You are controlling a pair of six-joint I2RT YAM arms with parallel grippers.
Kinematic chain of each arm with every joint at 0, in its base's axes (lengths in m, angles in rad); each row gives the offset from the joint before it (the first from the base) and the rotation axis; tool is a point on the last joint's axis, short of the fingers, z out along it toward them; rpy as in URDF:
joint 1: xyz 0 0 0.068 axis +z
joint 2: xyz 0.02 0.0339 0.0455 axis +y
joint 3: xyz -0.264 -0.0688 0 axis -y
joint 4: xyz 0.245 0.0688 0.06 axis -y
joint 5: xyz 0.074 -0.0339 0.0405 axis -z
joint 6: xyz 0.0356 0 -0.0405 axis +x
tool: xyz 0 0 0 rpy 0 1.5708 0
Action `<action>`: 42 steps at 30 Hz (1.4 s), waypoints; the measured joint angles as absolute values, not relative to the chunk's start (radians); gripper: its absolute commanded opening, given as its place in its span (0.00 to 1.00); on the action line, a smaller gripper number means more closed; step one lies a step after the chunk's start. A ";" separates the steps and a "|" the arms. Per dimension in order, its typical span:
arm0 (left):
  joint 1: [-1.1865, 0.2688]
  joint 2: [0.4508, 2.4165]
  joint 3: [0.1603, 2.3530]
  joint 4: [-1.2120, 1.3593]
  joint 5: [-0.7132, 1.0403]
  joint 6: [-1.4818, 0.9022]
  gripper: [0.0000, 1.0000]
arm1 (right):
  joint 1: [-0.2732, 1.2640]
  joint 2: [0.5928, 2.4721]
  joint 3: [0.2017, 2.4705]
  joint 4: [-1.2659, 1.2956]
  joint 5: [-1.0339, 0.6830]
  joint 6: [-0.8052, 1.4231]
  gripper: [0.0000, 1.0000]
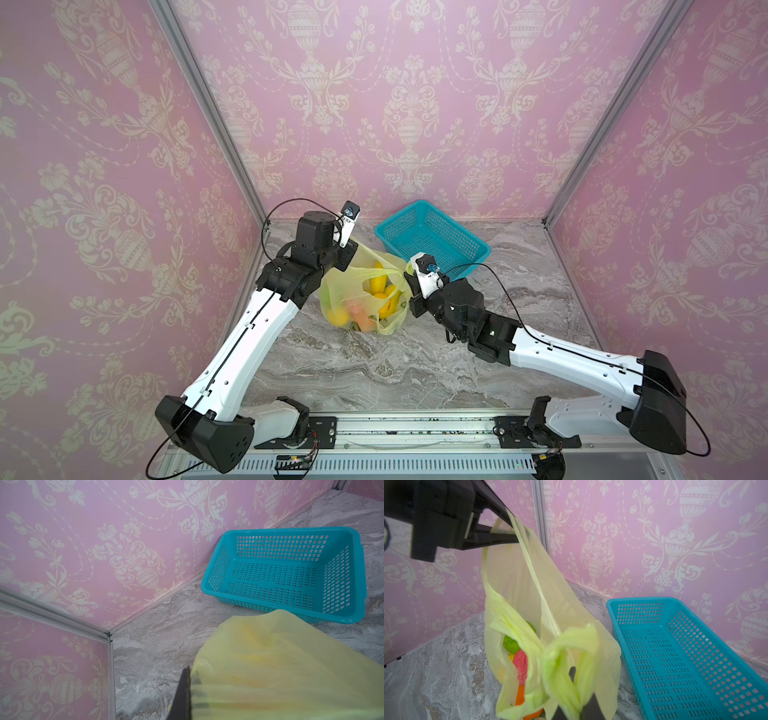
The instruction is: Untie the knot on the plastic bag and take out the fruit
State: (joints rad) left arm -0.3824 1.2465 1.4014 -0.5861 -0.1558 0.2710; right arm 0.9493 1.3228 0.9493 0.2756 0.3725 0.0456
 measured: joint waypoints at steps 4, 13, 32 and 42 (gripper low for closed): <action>-0.380 1.187 1.265 -0.575 -0.185 0.243 0.00 | 0.906 1.415 0.949 0.295 0.339 0.049 0.07; -0.369 1.155 1.146 -0.512 -0.142 0.193 0.00 | 0.855 1.439 0.921 0.298 0.315 0.062 0.26; -0.350 1.183 1.161 -0.480 -0.039 0.109 0.00 | 0.816 0.939 0.798 0.185 0.363 0.128 0.67; -0.350 1.178 1.161 -0.479 -0.055 0.102 0.00 | 0.627 1.099 0.832 0.066 0.316 0.221 0.67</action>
